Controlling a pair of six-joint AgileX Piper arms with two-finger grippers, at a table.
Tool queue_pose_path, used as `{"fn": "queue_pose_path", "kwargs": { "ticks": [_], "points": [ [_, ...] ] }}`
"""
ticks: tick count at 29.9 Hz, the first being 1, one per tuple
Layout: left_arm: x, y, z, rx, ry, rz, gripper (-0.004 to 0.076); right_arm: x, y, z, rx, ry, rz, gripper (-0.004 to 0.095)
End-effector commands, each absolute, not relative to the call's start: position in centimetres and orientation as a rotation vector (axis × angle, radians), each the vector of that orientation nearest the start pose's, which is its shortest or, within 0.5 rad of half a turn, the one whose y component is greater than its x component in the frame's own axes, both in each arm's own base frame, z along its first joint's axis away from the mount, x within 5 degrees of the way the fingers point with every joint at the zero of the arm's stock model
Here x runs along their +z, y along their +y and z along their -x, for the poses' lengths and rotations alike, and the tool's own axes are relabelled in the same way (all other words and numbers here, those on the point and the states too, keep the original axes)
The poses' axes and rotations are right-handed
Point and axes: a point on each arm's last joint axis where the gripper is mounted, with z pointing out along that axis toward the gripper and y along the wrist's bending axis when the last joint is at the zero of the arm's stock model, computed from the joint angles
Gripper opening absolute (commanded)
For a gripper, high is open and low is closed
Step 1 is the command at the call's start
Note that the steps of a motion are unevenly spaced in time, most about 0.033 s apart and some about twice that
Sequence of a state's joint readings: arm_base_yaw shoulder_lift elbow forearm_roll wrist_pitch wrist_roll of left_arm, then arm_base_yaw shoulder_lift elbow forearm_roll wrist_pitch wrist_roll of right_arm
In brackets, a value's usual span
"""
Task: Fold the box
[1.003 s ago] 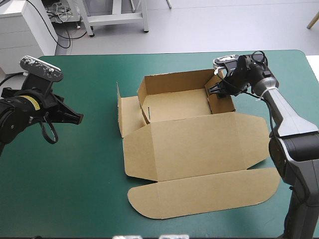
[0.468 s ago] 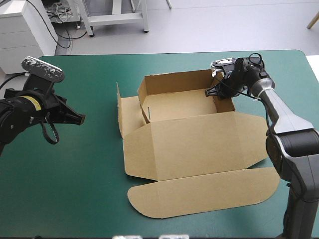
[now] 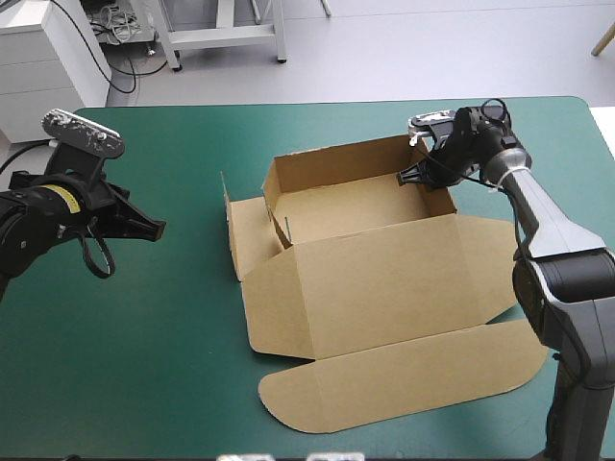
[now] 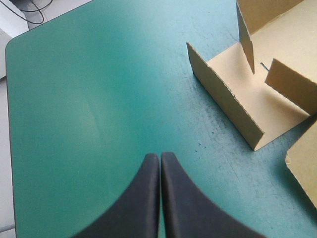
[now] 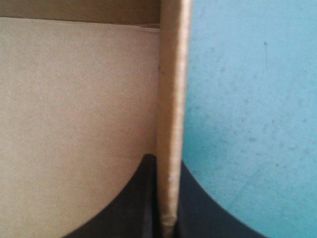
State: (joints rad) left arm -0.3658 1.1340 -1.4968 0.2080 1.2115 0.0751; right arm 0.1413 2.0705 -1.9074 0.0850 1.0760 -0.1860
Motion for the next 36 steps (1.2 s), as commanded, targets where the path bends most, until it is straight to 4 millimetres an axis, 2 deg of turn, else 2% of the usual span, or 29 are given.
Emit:
{"fn": "queue_pose_path", "kwargs": {
  "ticks": [1, 8, 13, 20, 26, 30, 33, 36],
  "points": [
    [47.8, -5.3, -18.5, 0.099, 2.158, -0.473, -0.0008, 32.6, 5.6, -44.1, 0.084, 2.611, 0.41, -0.0021],
    [47.8, -5.2, -18.6, 0.1, 2.155, -0.47, -0.0008, 38.3, 2.5, -41.5, 0.146, 2.482, 0.326, -0.0021],
    [47.9, -5.3, -18.6, 0.101, 2.145, -0.469, -0.0008, 43.5, 0.3, -37.9, 0.095, 2.353, 0.294, -0.0022],
    [47.9, -5.2, -18.7, 0.107, 2.143, -0.469, -0.0008, 48.3, -2.0, -33.1, 0.016, 2.223, 0.251, -0.0022],
    [47.9, -5.3, -18.7, 0.096, 2.144, -0.47, -0.0006, 51.0, -2.5, -30.0, 0.051, 2.127, 0.24, -0.0022],
    [47.6, -5.6, -19.0, 0.039, 2.123, -0.474, 0.0019, 51.8, -2.2, -29.0, 0.071, 2.095, 0.242, -0.0021],
    [46.3, -5.3, -19.9, -0.043, 2.156, -0.46, 0.0019, 51.9, -1.6, -28.6, 0.143, 2.077, 0.26, -0.0022],
    [44.6, -4.2, -21.1, -0.117, 2.201, -0.405, 0.0019, 51.8, -1.3, -28.4, 0.178, 2.075, 0.273, -0.0022]
  ]
}}
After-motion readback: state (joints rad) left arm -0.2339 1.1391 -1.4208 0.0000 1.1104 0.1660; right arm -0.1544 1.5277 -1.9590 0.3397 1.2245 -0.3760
